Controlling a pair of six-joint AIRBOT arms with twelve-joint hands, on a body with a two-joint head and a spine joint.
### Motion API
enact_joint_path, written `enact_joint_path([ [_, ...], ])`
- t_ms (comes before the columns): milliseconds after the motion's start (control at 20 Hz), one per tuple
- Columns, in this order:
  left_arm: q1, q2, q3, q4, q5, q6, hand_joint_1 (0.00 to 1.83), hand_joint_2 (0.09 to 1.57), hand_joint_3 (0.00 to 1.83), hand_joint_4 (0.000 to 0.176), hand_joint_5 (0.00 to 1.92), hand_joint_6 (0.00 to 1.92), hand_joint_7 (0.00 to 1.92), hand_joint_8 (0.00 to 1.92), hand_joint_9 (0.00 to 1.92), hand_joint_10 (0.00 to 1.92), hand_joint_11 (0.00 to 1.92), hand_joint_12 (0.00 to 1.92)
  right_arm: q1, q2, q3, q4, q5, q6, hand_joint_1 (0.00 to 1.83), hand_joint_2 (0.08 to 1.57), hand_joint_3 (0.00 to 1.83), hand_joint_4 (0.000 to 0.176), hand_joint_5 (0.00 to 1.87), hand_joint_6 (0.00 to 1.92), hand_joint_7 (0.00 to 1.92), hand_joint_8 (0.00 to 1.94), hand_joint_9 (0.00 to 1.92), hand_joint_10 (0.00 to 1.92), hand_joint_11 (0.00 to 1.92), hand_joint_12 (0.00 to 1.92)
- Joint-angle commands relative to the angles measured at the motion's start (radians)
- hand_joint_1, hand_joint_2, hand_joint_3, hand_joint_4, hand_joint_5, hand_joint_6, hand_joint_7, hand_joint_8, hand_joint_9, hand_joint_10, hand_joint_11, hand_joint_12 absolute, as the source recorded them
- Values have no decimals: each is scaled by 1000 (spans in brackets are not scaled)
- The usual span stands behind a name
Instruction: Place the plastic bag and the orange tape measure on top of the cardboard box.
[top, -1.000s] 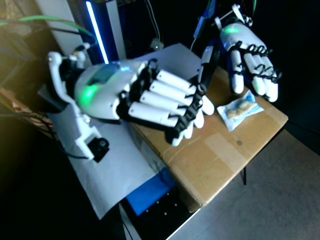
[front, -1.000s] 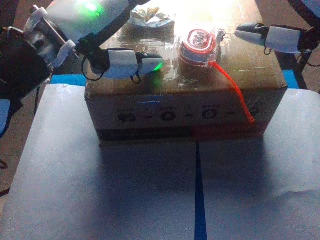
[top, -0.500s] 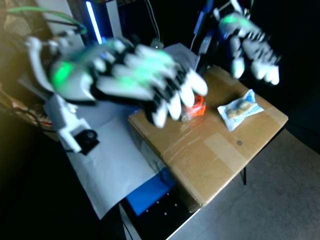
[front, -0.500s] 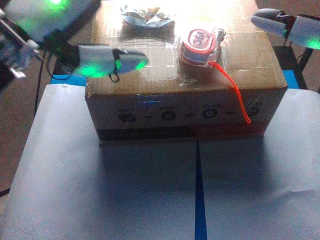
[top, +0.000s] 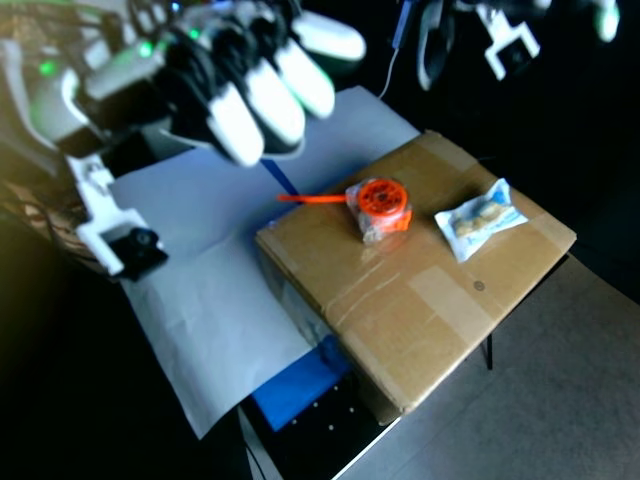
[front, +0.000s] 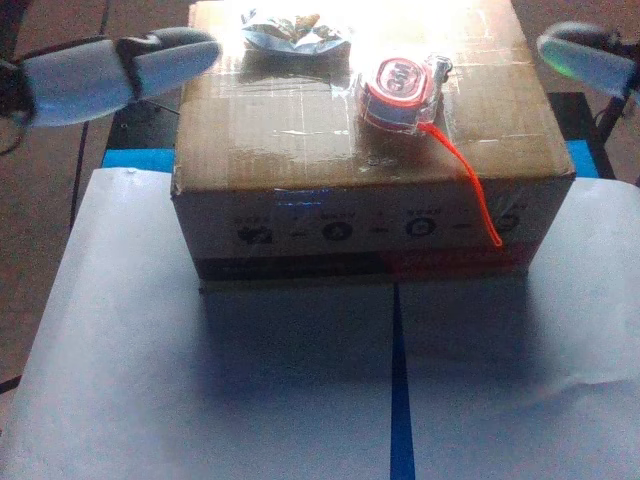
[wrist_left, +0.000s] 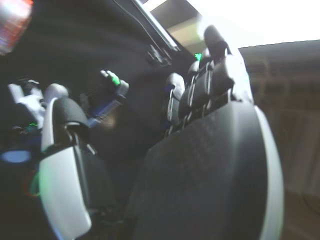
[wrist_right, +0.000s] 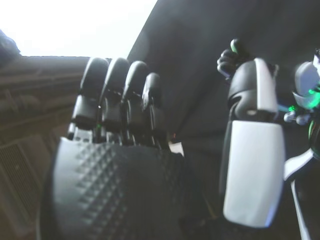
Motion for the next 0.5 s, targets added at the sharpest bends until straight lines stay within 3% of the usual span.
enact_joint_path([
  [0,4,11,2,16,172,-27,835,928,14,72,154,14,117,24,123,85,0,1383,3,10,-5,-11,-165,18,779,892,1,10,90,0,136,0,125,114,0,855],
  [50,36,29,-4,-3,233,-57,879,924,0,56,185,27,176,22,6,528,0,1502,-23,26,-24,8,-210,21,791,908,5,29,71,3,137,0,153,80,0,736],
  [100,60,41,-11,-22,278,-61,884,942,3,52,191,30,183,20,0,532,0,1450,-52,36,-36,31,-251,21,793,899,0,26,61,1,143,1,168,63,0,672],
  [150,85,53,-18,-49,328,-66,834,966,13,80,192,28,183,15,0,588,0,1472,-85,45,-48,59,-304,21,836,891,0,46,56,0,156,3,176,49,0,612],
  [200,116,59,-15,-81,374,-99,858,992,15,107,205,35,203,20,0,714,0,1495,-124,58,-63,96,-341,21,820,890,0,37,10,3,121,3,146,26,0,461],
  [250,143,64,-5,-100,408,-146,856,1012,20,121,181,26,191,14,0,730,0,1472,-140,62,-69,111,-341,21,769,877,0,22,1,1,114,1,153,26,0,412],
  [300,177,69,3,-121,447,-196,807,1011,15,126,129,4,169,3,0,731,0,1517,-141,62,-72,138,-341,21,700,885,0,36,0,0,70,1,139,14,0,211],
  [350,258,75,6,-175,534,-258,739,1024,18,114,73,0,168,2,20,741,0,1471,-144,62,-75,158,-341,23,697,897,3,53,0,0,106,8,180,23,0,331],
  [400,311,81,-1,-218,554,-290,753,1028,17,98,59,0,194,12,63,763,0,1510,-145,62,-76,161,-341,23,690,912,8,57,0,0,120,7,203,25,0,445],
  [450,321,81,1,-228,554,-296,742,1065,28,74,26,0,198,13,88,780,0,1545,-145,63,-77,161,-341,23,671,940,16,75,0,0,123,4,210,21,0,494],
])
